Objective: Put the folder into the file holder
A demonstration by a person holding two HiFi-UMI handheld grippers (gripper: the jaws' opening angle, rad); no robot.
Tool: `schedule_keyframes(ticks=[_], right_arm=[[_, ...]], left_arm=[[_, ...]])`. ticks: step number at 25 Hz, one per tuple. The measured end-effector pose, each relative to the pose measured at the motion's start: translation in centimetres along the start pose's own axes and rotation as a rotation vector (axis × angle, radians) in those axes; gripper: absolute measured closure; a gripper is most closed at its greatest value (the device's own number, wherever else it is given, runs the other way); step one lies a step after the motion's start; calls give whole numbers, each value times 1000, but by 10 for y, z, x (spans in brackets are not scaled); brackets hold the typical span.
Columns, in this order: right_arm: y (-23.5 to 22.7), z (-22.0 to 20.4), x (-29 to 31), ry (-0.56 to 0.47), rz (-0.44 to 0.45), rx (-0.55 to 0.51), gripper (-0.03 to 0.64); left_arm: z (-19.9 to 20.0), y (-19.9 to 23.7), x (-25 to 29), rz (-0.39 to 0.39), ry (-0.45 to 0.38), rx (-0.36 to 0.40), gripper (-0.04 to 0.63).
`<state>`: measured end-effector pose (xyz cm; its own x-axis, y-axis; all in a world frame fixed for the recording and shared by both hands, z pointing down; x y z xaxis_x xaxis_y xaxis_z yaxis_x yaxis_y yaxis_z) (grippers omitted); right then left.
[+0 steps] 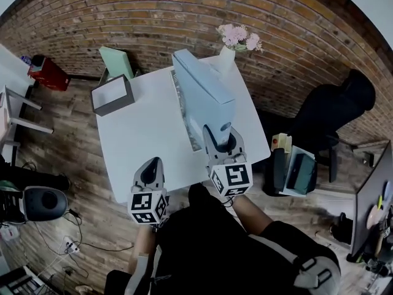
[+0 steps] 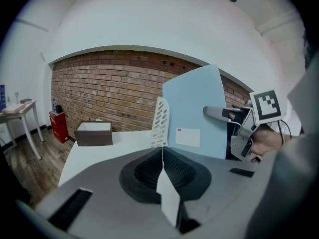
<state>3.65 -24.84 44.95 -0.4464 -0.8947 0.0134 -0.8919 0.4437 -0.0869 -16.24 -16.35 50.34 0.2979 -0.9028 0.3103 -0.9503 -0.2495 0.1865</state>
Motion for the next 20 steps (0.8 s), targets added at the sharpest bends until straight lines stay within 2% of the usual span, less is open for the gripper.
schedule_keyframes(ticks=[5,9,16,19,20], right_arm=[[1,-2,6,7,-3,-11,443],[4,-1,10,46,40,-28,431],[12,-6,20,209,107,-55,381],[19,-10,27,307,147,-41,288],[20,-11,30,339,150,-36,278]], left_arm=[[2,-1,8,13,25,-1,572],[6,-2,19,23,20,-3,572],[4,-3,33,-35,33,8,572],[13,3,38,-72,11,-9,572],[17,7,38,-81,1,-18,572]])
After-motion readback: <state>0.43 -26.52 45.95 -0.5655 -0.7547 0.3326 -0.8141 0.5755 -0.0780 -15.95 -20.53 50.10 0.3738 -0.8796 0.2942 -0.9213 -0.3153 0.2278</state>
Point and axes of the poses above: the fingertips, and each gripper's own axes: x forward along the fingers, y to its left, z out of its top, the point moved 5 cm from there along -x, backward along the fingers, and after that the axes turned 7 degrees about -y, right-handed, at the moved point
